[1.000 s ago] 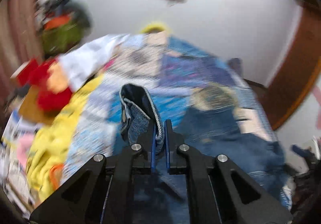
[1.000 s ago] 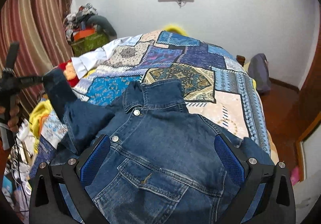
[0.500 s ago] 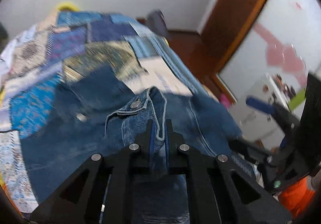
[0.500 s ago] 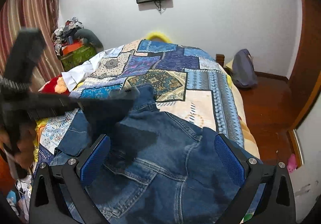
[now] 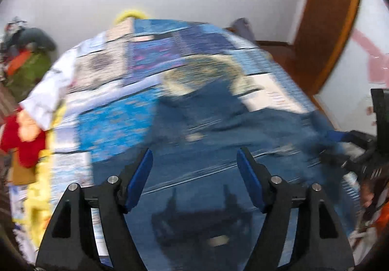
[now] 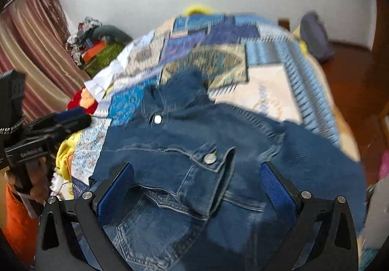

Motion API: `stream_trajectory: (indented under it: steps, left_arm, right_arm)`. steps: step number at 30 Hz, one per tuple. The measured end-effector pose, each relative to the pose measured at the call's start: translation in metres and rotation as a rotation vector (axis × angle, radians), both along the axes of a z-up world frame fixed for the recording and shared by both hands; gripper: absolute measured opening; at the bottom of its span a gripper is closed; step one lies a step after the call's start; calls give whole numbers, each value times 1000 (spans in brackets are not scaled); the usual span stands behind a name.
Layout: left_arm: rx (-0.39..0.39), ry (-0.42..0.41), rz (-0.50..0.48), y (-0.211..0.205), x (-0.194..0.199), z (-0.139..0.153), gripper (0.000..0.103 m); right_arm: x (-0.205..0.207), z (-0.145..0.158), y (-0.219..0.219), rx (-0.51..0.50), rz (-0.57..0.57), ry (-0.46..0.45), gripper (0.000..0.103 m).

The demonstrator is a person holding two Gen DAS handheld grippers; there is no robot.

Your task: Fold large clothes

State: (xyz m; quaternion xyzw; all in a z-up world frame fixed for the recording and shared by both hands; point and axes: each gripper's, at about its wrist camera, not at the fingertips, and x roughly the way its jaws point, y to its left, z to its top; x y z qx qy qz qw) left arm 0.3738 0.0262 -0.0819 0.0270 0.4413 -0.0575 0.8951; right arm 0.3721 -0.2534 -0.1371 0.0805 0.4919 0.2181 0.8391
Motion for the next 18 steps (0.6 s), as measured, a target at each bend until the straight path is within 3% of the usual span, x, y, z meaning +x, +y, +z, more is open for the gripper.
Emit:
stream_trajectory:
  steps: [6, 10, 12, 14, 18]
  left_arm:
    - [28, 90, 137, 93, -15, -42, 73]
    - [36, 179, 231, 140, -26, -89, 73]
    - [29, 219, 270, 155, -31, -111, 73]
    - [17, 248, 308, 166, -37, -125, 73]
    - [5, 265, 353, 183, -44, -134, 73]
  right_arm:
    - [30, -47, 17, -5, -10, 162, 99]
    - [41, -73, 25, 28, -14, 254, 84]
    - [42, -78, 29, 15, -38, 247, 77]
    - [43, -76, 36, -23, -40, 227, 49]
    - [45, -64, 43, -4, -19, 208, 28]
